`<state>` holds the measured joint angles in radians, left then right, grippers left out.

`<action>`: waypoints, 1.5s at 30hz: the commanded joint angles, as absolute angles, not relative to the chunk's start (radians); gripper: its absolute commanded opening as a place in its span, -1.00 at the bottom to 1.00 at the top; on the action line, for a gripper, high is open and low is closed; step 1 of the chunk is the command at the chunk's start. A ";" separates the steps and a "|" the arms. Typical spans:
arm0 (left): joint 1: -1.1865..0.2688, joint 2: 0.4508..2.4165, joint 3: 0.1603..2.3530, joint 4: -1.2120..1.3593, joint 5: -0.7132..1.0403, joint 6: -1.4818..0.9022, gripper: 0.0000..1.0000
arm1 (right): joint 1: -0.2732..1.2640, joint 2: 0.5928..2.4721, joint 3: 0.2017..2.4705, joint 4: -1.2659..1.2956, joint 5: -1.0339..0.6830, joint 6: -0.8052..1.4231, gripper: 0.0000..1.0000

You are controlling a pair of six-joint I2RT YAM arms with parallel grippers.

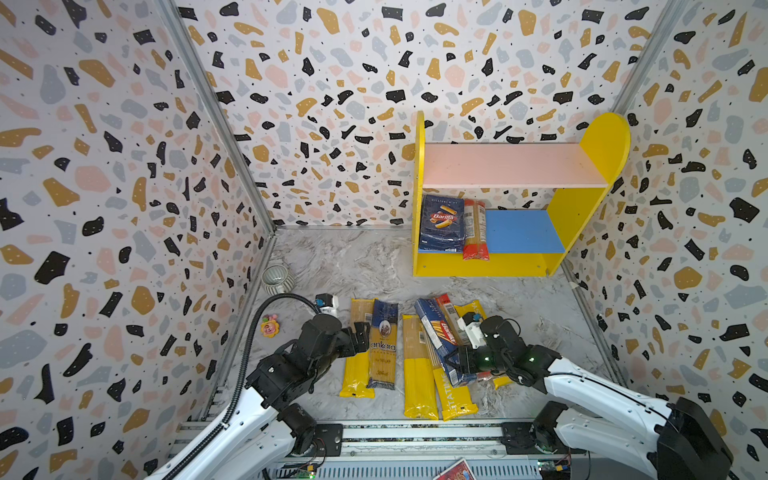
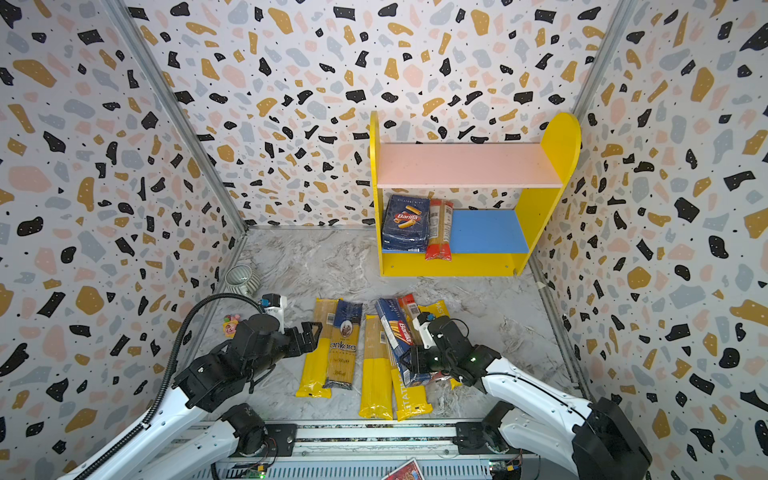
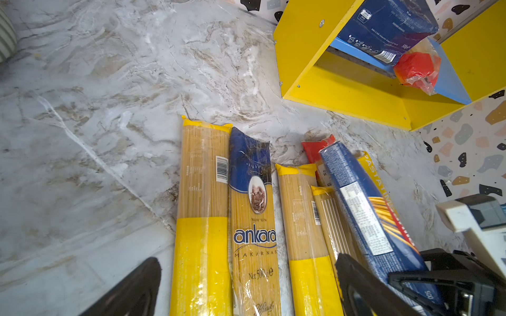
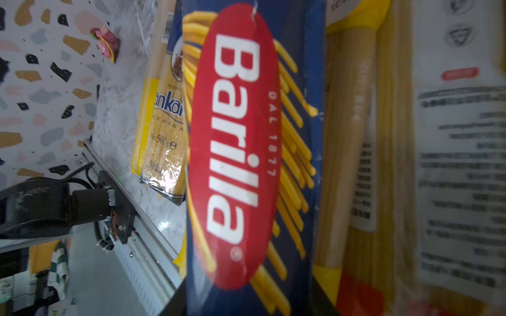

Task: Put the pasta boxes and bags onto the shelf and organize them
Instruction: 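Close the right gripper on the blue Barilla Spaghetti No.5 box, then carry the Barilla box with the right gripper upright onto the blue shelf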

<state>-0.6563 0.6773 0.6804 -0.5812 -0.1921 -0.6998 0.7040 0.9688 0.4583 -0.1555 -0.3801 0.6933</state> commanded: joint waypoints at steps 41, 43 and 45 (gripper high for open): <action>-0.704 1.298 1.252 -0.277 0.138 -0.585 0.99 | -0.097 1.212 1.002 -0.016 -0.692 0.557 -0.23; -0.704 1.307 1.243 -0.269 0.139 -0.581 0.99 | -0.097 1.268 1.061 -0.018 -0.655 0.536 -0.23; -0.703 1.314 1.233 -0.260 0.144 -0.576 0.99 | -0.096 1.340 1.135 -0.033 -0.617 0.511 -0.23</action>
